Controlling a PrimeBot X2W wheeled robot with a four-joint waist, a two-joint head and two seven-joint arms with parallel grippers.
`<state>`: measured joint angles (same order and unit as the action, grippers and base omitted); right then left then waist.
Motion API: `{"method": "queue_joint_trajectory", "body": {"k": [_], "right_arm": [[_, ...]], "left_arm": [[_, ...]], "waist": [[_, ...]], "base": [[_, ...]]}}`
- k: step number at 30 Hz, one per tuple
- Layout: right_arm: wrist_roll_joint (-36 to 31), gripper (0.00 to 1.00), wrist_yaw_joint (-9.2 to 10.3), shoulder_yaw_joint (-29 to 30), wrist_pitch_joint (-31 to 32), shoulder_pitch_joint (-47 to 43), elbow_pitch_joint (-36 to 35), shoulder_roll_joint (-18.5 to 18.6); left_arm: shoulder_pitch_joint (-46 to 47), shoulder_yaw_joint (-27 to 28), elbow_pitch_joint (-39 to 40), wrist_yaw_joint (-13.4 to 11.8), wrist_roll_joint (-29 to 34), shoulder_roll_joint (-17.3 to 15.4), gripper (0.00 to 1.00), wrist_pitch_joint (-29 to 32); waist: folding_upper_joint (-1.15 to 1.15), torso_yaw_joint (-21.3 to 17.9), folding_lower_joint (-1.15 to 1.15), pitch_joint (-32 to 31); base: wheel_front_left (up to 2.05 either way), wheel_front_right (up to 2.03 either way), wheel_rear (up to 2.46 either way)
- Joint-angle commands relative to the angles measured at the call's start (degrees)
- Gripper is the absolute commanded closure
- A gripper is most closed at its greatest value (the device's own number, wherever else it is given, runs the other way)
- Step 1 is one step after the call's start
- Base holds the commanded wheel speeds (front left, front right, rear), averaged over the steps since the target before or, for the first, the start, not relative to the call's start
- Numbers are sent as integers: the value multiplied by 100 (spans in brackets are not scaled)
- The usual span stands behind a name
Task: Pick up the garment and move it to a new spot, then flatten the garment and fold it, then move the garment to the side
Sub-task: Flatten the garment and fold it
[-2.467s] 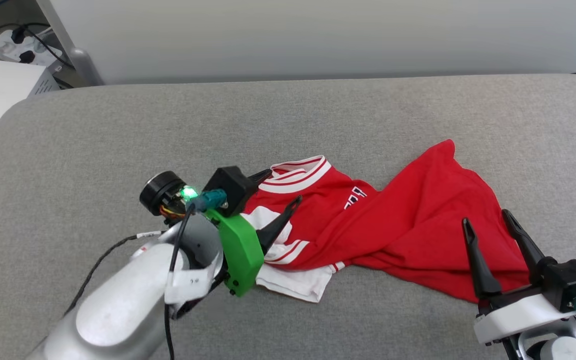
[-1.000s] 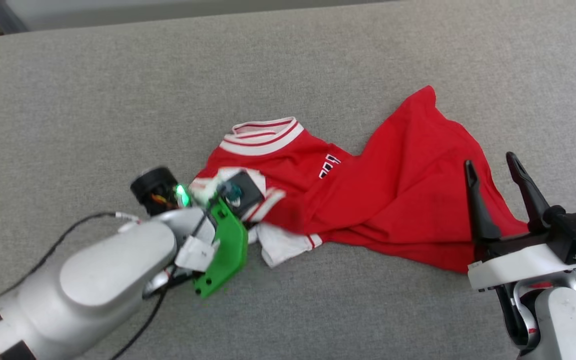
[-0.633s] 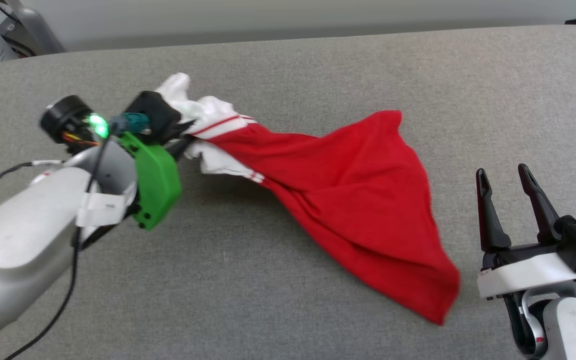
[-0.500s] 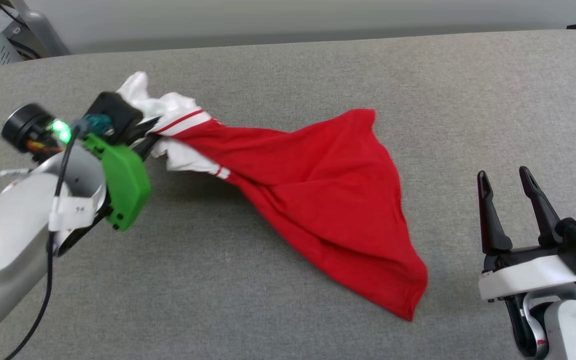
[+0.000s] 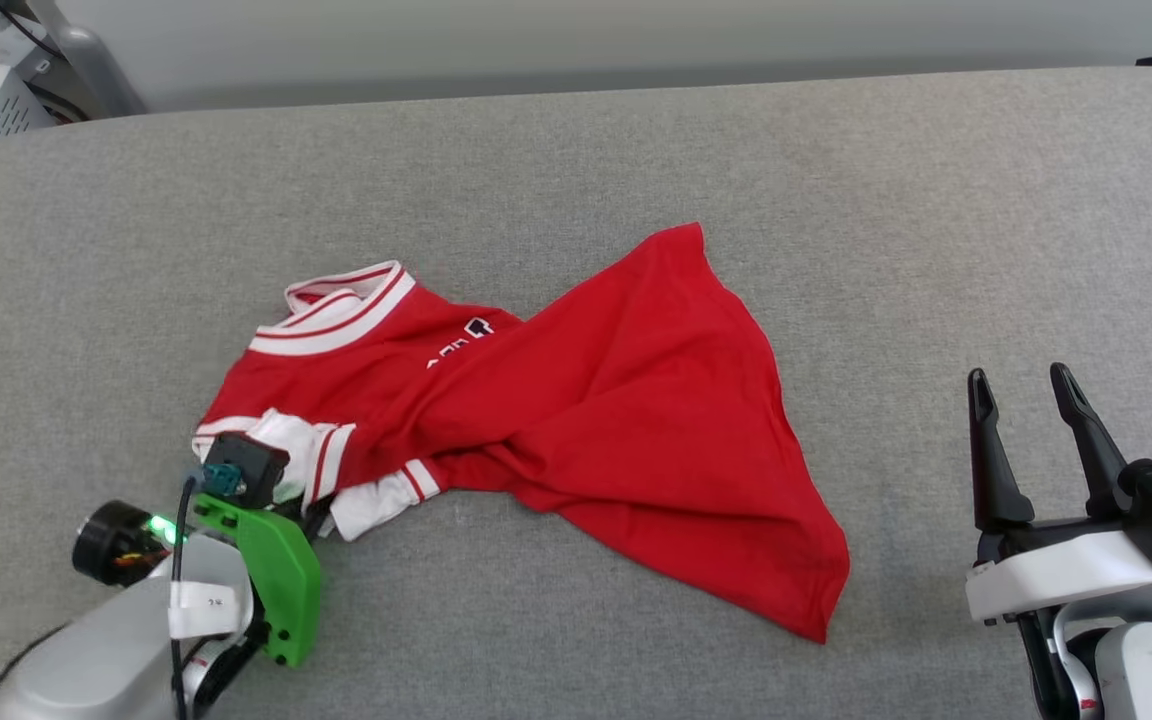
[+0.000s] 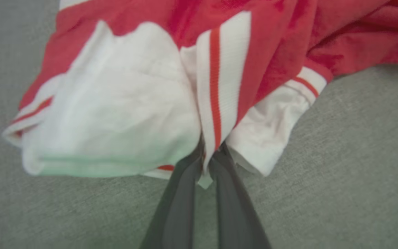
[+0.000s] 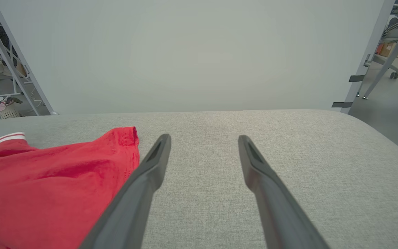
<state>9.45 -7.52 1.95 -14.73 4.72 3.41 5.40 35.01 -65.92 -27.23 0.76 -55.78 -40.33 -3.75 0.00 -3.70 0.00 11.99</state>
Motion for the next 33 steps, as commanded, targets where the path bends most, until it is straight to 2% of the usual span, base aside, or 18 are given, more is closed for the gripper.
{"method": "queue_joint_trajectory", "body": {"k": [1,4,7,8,9,14,17,21,25,29,33], "right_arm": [[39,0,3,29,-27,-85,42,-11],[35,0,3,55,-27,-134,76,-14],[28,0,3,86,-27,-192,97,-16],[26,0,3,99,-27,-214,101,-15],[25,0,3,112,-27,-231,103,-15],[16,0,3,174,-27,-329,88,-26],[22,0,3,187,-27,-352,72,-41],[27,0,3,196,-27,-341,52,-67],[30,0,3,182,-27,-292,46,-90],[36,0,3,153,-27,-217,42,-108],[45,0,3,137,-27,-137,54,-119]], "left_arm": [[-288,-88,-180,93,-134,243,100,-15],[-427,-151,-374,206,-212,469,100,-64],[-416,-109,-482,172,-189,576,100,-254],[-363,-80,-491,110,-114,584,36,-395],[-323,-27,-490,35,-76,590,0,-530],[-82,204,-41,-105,23,465,0,-839],[125,322,485,-184,96,213,0,-843],[509,466,1143,-432,323,-173,0,-738],[934,609,1633,-506,436,-481,0,-490],[1421,657,1938,-312,473,-629,0,-93],[1882,579,2073,-50,468,-585,0,466]], "waist": [[0,31,0,-63],[0,74,0,-137],[0,129,0,-230],[0,150,0,-264],[0,168,0,-291],[0,257,0,-427],[0,285,0,-458],[0,297,0,-447],[0,267,0,-399],[0,210,0,-316],[0,153,0,-237]], "base": [[0,0,0],[0,0,0],[0,0,0],[0,0,0],[0,0,0],[0,0,0],[0,0,0],[0,0,0],[0,0,0],[0,0,0],[0,0,0]]}}
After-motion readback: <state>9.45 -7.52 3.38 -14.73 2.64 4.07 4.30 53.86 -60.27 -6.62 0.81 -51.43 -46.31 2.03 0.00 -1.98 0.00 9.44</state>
